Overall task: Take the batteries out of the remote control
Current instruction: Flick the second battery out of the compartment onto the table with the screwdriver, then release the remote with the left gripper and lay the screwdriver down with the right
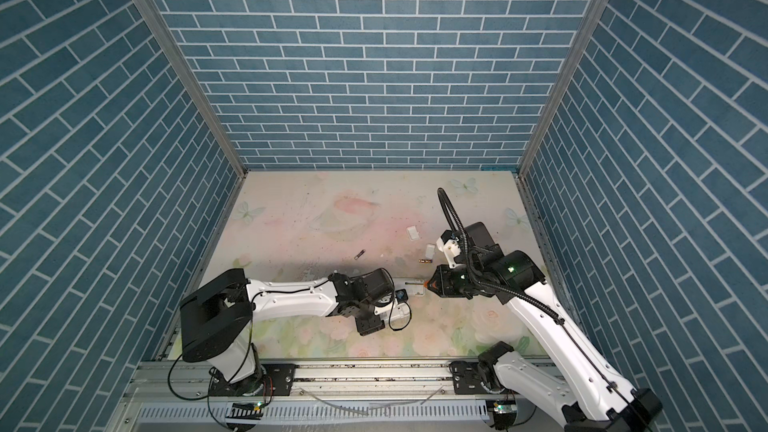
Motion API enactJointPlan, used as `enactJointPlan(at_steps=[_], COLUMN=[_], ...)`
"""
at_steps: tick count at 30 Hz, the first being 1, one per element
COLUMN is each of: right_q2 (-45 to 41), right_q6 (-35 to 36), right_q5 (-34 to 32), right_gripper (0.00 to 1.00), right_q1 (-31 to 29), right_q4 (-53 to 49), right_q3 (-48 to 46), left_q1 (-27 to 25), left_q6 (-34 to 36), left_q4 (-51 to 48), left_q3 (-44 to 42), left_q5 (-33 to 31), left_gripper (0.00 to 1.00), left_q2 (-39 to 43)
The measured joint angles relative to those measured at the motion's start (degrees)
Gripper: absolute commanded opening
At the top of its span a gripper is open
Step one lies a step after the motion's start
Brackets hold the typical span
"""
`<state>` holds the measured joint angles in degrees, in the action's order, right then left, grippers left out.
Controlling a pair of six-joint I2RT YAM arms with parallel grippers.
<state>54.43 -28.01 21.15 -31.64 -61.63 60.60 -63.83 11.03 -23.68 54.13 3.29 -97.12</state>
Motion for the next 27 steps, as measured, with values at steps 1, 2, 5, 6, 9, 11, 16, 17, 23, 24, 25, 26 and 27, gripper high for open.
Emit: enactJointPlan(at_steps=[1,2,5,6,9,11,16,17,23,24,25,26,27], right_q2=[0.00,0.00,0.00,0.00,0.00,0.00,-1.62,-2.64,-10.69,-10.95,-10.67,-9.73,-8.68], right_q6=[0.04,0.11,0.90,1.07,1.44,1.49,0.87,0.61,-1.73,-1.73,-1.64,-1.36,-0.87], right_q5=[-0.02,-0.04,-0.15,-0.20,-0.55,-1.11,-6.36,-8.20,-22.88,-24.94,-27.45,-29.66,-31.28], right_gripper=[0.00,0.00,0.00,0.00,0.00,0.00,0.00,0.00,0.00,0.00,0.00,0.00,0.00], right_q1=[0.22,0.39,1.01,1.20,1.95,2.56,3.78,3.98,4.50,4.59,4.68,4.74,4.83], right_q4=[0.00,0.00,0.09,0.17,0.83,1.70,6.51,8.31,22.73,24.70,27.34,30.23,32.30], right_q3=[0.00,0.00,0.00,0.02,0.04,0.04,-0.35,-1.01,-12.31,-13.88,-15.56,-16.98,-17.84], left_q1=[-0.02,-0.02,-0.04,-0.07,-0.07,-0.07,0.04,0.33,5.18,6.29,7.48,8.68,9.57], left_q6=[-0.26,-0.35,-0.74,-0.79,-1.07,-1.33,-3.02,-3.74,-10.21,-11.30,-12.41,-13.66,-14.64], left_q4=[-0.04,-0.09,-0.66,-0.92,-1.75,-2.58,-3.45,-3.43,0.02,0.94,1.86,2.73,3.28], left_q3=[0.07,0.11,0.13,0.13,0.15,0.22,0.81,0.81,-0.48,-1.07,-1.77,-2.54,-3.08], left_q5=[-0.26,-0.52,-1.27,-1.57,-2.36,-3.23,-7.17,-8.09,-11.74,-12.13,-12.37,-12.70,-12.92], left_gripper=[1.00,1.00,1.00,1.00,1.00,1.00,1.00,1.00,1.00,1.00,1.00,1.00,1.00], left_q2=[0.04,0.13,0.70,1.14,3.85,6.67,14.99,17.07,29.83,31.54,33.07,34.51,35.52])
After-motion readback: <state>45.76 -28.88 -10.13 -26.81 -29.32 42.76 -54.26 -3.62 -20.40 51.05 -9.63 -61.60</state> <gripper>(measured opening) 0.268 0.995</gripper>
